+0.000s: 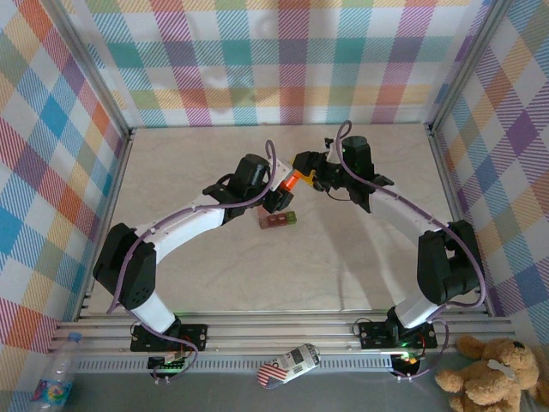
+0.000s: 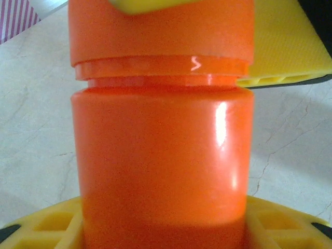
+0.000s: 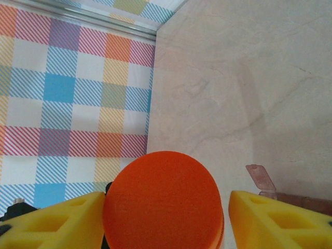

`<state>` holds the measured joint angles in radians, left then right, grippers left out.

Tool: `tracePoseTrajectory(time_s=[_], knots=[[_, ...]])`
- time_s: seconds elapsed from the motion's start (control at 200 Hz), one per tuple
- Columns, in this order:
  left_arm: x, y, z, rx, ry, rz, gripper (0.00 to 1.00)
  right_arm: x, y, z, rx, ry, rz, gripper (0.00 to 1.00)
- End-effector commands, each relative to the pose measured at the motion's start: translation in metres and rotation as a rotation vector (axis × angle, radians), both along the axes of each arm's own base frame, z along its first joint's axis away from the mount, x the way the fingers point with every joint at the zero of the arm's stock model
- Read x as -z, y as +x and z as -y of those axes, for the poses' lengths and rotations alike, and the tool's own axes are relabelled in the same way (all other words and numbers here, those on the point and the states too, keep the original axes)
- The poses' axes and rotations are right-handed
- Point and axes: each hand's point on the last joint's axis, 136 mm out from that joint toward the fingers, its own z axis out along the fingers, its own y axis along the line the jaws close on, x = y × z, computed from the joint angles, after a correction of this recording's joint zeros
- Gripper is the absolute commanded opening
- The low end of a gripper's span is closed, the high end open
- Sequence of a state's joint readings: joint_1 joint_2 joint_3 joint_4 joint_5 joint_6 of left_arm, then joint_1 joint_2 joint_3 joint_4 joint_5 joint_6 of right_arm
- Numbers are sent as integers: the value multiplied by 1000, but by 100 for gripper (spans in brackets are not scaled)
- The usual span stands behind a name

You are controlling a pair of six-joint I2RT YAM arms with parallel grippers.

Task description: Sort the pills into containers

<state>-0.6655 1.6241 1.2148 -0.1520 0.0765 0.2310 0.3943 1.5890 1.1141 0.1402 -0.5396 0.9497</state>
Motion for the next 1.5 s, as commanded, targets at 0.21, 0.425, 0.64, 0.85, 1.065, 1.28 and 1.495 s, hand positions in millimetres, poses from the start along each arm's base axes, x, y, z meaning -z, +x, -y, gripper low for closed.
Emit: tracePoseTrajectory(time_s=[0.21, 0.425, 0.64, 0.85, 1.065, 1.28, 1.495], knots=[[-38, 1, 10, 15, -99, 64, 0, -2, -1, -6, -56, 5, 72, 41], [-48, -13, 12, 86, -208, -29, 0, -19, -2, 4, -149, 29, 283, 40], [-59, -36, 17, 206, -316, -137, 0, -29, -19, 7, -295, -45, 466, 41], [-56, -33, 19, 200, -326, -143, 0, -31, -15, 7, -273, -35, 428, 43], [-42, -10, 6, 85, -216, -84, 0, -36, 0, 15, -117, 18, 261, 74], [-34, -7, 4, 75, -153, -56, 0, -34, 2, 18, -66, 18, 183, 75], [-33, -8, 11, 94, -150, -58, 0, -29, 2, 10, -83, 18, 165, 74]])
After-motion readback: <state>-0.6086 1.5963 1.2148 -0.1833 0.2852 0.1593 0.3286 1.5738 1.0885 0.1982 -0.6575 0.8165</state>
